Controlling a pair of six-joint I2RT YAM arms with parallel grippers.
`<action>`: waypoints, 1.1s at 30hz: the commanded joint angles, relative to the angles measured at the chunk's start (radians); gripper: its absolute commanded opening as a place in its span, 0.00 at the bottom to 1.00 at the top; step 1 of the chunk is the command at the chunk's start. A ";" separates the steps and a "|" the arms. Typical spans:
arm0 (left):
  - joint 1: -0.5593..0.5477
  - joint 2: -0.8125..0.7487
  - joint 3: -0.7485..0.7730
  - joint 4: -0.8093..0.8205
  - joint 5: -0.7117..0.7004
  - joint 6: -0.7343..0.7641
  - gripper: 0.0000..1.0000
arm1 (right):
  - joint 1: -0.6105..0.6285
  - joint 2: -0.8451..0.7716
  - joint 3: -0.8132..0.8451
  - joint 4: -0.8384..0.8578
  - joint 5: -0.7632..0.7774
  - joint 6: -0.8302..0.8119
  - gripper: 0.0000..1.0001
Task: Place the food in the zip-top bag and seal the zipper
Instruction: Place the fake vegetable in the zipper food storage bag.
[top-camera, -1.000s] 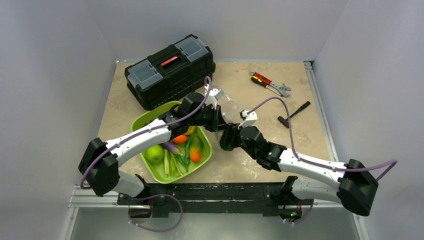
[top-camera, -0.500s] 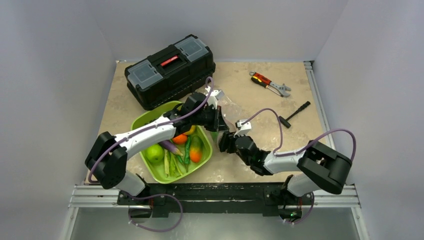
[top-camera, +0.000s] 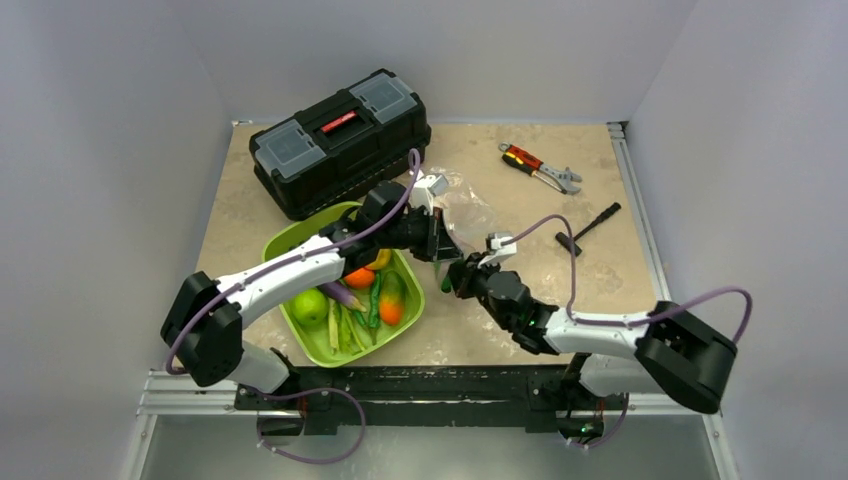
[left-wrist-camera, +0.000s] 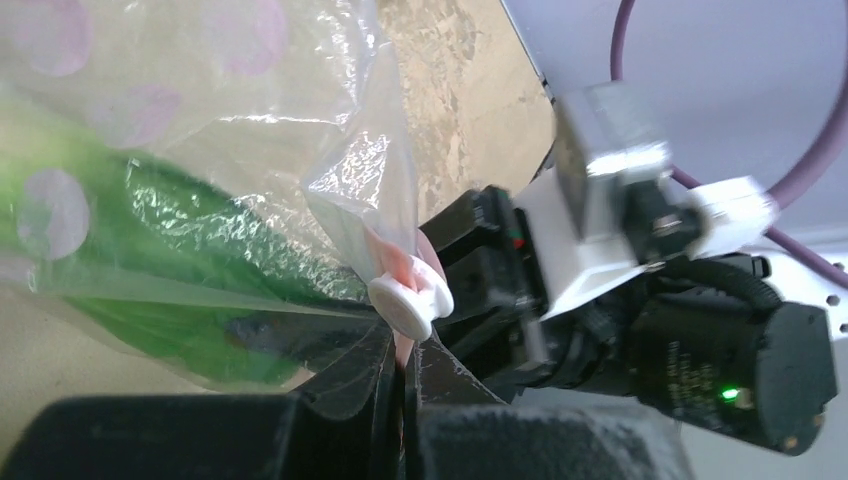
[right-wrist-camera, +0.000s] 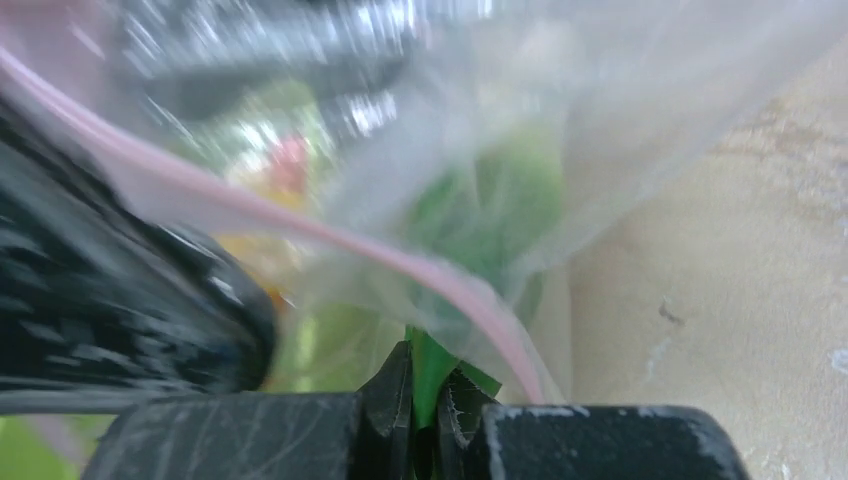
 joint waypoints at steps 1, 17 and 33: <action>0.000 -0.039 0.032 0.025 0.055 0.007 0.00 | -0.001 -0.145 -0.007 0.004 0.061 0.042 0.00; 0.034 -0.033 0.033 0.187 0.305 -0.170 0.00 | -0.004 0.092 0.097 0.133 0.165 -0.119 0.00; 0.090 0.054 0.069 0.007 0.201 -0.082 0.00 | 0.014 -0.264 0.092 -0.583 -0.052 0.133 0.64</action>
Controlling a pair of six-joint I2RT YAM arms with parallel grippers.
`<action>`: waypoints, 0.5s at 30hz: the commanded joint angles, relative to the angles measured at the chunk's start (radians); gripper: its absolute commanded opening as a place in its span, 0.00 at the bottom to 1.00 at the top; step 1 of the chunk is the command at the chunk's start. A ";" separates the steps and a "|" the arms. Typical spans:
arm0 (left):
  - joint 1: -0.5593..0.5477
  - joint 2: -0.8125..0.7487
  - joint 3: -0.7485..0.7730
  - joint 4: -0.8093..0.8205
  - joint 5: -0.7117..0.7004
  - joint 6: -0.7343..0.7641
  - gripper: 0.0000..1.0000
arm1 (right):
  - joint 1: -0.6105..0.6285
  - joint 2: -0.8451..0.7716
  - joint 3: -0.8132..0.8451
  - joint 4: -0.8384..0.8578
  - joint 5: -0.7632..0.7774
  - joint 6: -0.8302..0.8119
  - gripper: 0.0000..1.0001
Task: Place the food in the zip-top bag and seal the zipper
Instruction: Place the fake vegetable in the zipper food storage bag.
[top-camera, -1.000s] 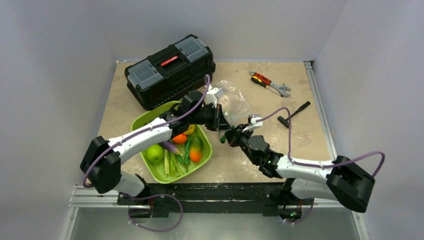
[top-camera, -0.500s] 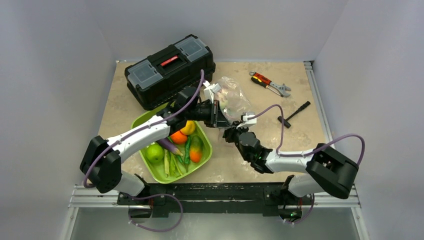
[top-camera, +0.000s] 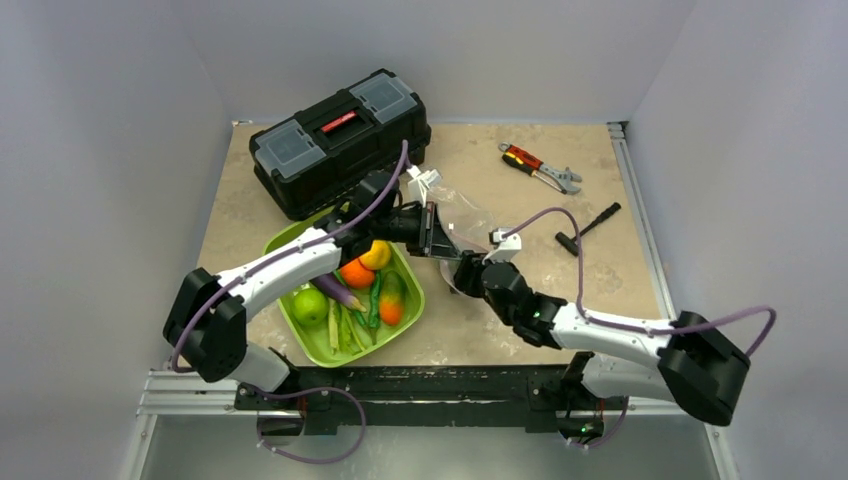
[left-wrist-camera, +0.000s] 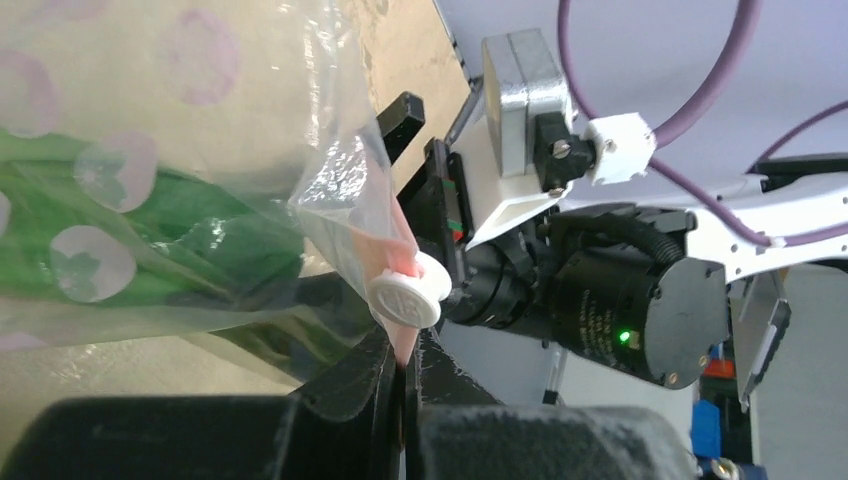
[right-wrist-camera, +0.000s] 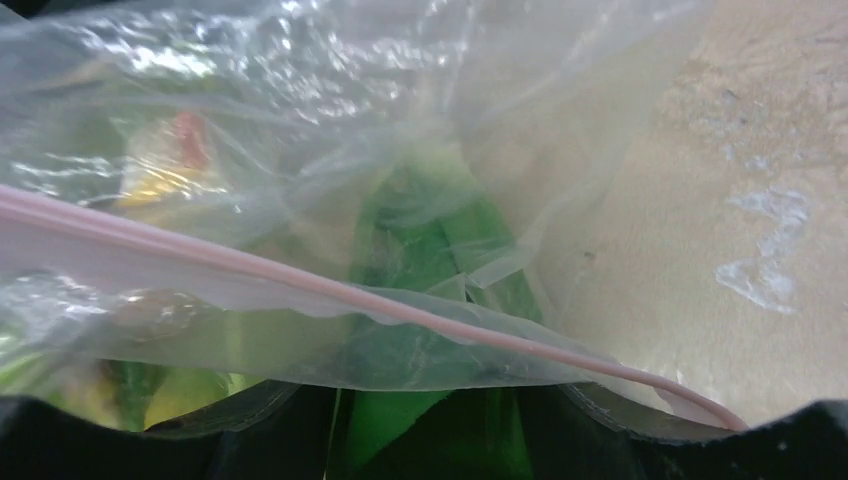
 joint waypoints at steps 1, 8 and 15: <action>0.004 0.060 0.064 -0.020 -0.044 0.060 0.00 | 0.029 -0.216 -0.008 -0.293 -0.123 0.066 0.65; 0.004 0.087 0.098 -0.082 -0.074 0.121 0.00 | 0.027 -0.446 0.014 -0.440 -0.286 -0.004 0.85; 0.000 0.086 0.107 -0.096 -0.066 0.146 0.00 | 0.027 -0.306 0.104 -0.407 -0.192 0.023 0.84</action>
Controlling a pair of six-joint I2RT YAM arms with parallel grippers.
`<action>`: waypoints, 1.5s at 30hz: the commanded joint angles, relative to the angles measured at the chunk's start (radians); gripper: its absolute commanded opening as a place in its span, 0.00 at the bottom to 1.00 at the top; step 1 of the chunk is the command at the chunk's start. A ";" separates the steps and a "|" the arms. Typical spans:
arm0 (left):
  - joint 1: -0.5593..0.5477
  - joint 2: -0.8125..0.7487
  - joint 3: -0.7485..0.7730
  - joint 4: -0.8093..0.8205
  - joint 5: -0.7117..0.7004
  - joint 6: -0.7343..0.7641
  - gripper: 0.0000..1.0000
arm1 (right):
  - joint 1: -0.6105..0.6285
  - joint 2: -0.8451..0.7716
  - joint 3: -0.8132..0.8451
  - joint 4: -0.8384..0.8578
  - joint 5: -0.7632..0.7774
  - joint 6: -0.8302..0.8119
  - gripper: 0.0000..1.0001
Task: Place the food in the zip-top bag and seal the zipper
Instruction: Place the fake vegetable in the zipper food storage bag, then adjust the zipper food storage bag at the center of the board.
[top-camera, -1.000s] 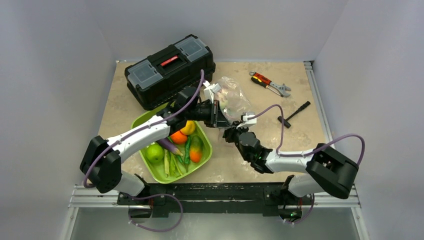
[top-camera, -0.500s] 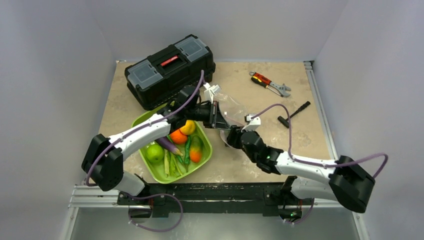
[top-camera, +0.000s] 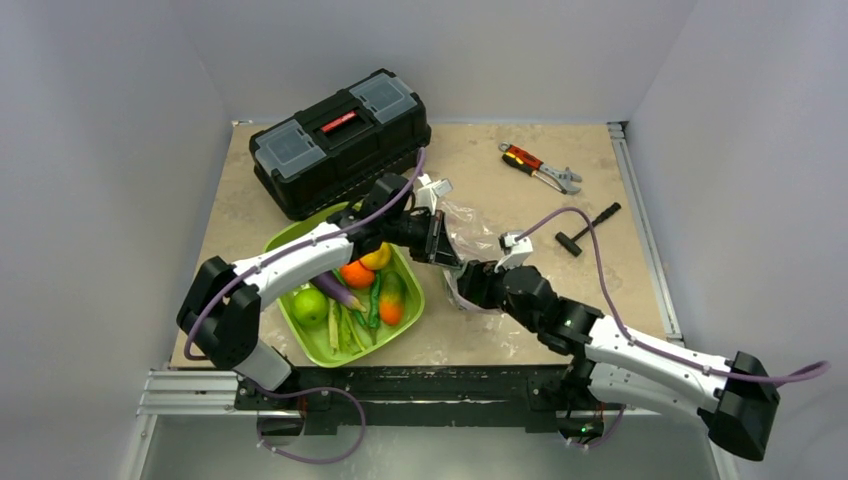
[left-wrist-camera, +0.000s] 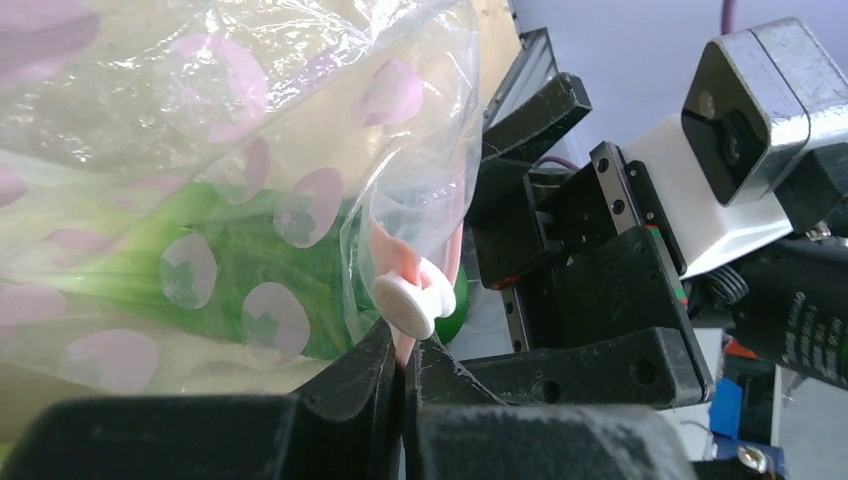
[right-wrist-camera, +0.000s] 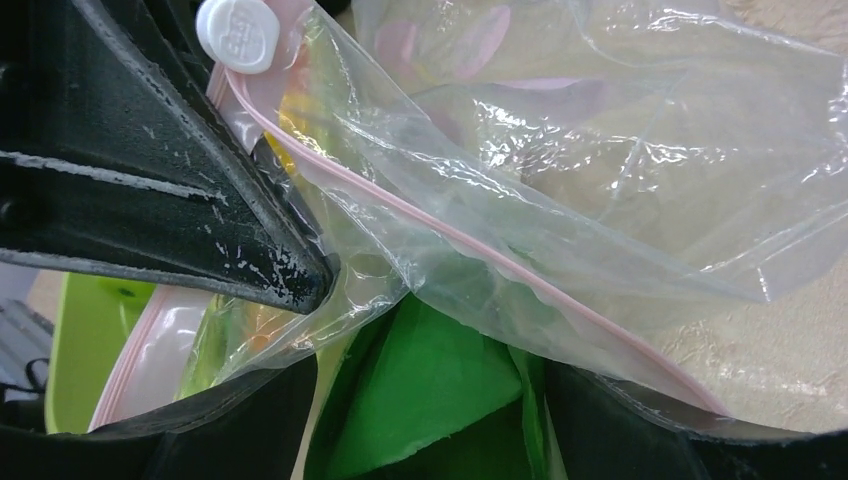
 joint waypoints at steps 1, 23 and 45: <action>0.028 -0.006 0.051 0.030 -0.070 0.063 0.00 | 0.012 0.099 0.116 -0.025 0.044 0.025 0.83; -0.051 -0.096 0.108 -0.120 -0.202 0.226 0.00 | 0.012 0.262 0.199 0.148 0.161 -0.069 0.28; -0.049 -0.119 0.130 -0.165 -0.199 0.261 0.00 | 0.012 0.088 0.429 -0.399 0.071 -0.190 0.61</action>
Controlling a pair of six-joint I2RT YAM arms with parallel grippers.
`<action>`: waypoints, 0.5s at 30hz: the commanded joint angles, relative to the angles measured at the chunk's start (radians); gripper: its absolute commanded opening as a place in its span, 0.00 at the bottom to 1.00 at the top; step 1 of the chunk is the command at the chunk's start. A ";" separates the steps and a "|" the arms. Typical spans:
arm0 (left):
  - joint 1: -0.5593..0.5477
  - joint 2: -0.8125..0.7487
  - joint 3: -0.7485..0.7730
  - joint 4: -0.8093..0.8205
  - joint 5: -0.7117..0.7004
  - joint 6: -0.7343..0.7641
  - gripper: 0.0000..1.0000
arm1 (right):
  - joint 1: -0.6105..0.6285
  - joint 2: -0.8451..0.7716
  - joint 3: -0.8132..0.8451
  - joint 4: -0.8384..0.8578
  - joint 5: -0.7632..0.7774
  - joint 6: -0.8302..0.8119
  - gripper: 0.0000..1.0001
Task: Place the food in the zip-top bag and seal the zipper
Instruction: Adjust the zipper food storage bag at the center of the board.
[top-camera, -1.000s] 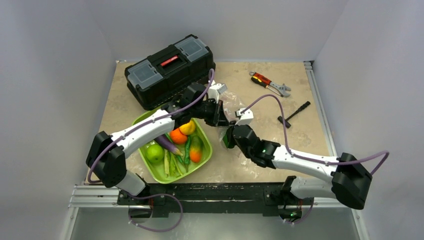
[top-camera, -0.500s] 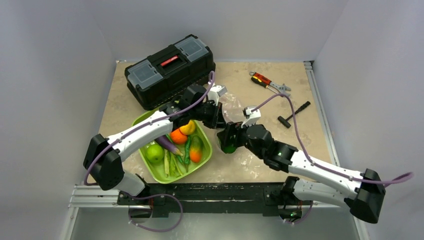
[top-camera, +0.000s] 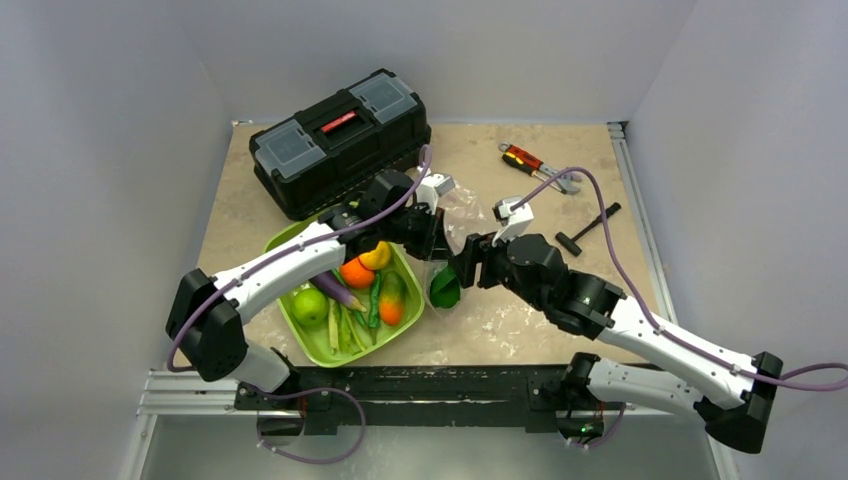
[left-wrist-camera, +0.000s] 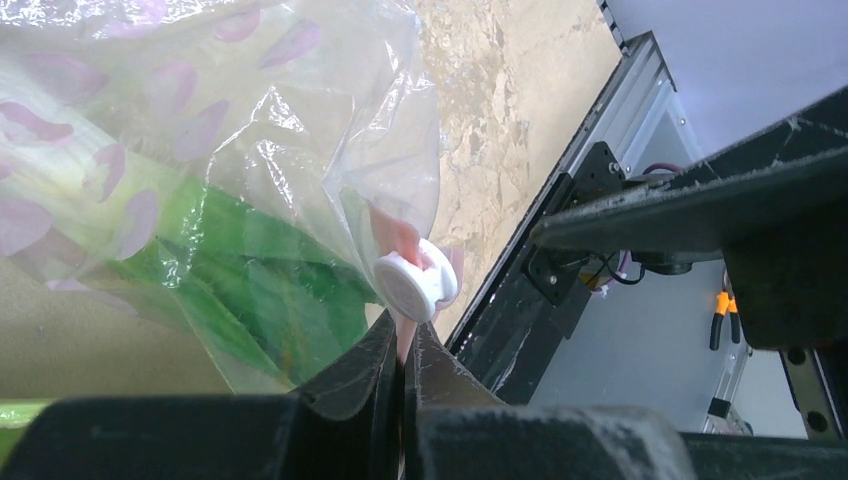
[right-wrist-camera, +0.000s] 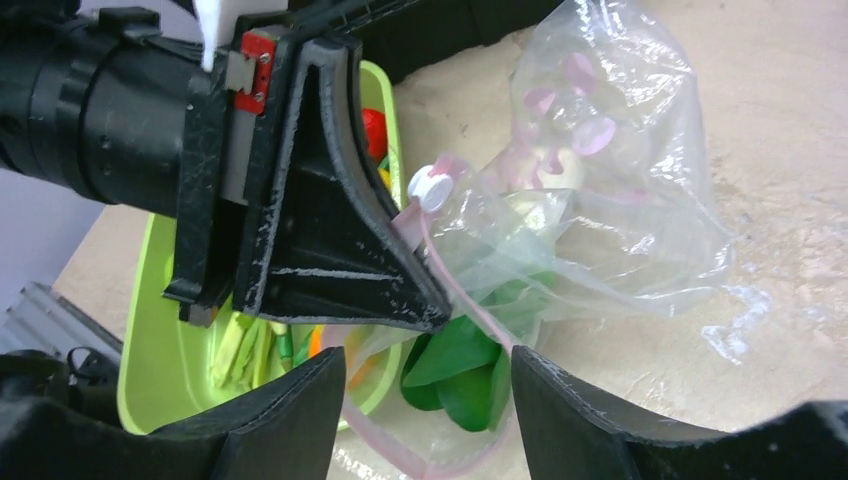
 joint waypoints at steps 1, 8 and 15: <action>-0.005 -0.055 0.046 0.020 0.035 0.020 0.00 | -0.002 -0.003 0.002 -0.069 0.045 -0.021 0.61; -0.006 -0.075 0.045 0.027 0.053 0.014 0.00 | -0.002 0.012 -0.148 0.082 0.037 0.065 0.57; 0.001 -0.104 0.056 0.006 0.046 0.030 0.00 | -0.002 0.072 -0.092 0.117 0.017 0.071 0.03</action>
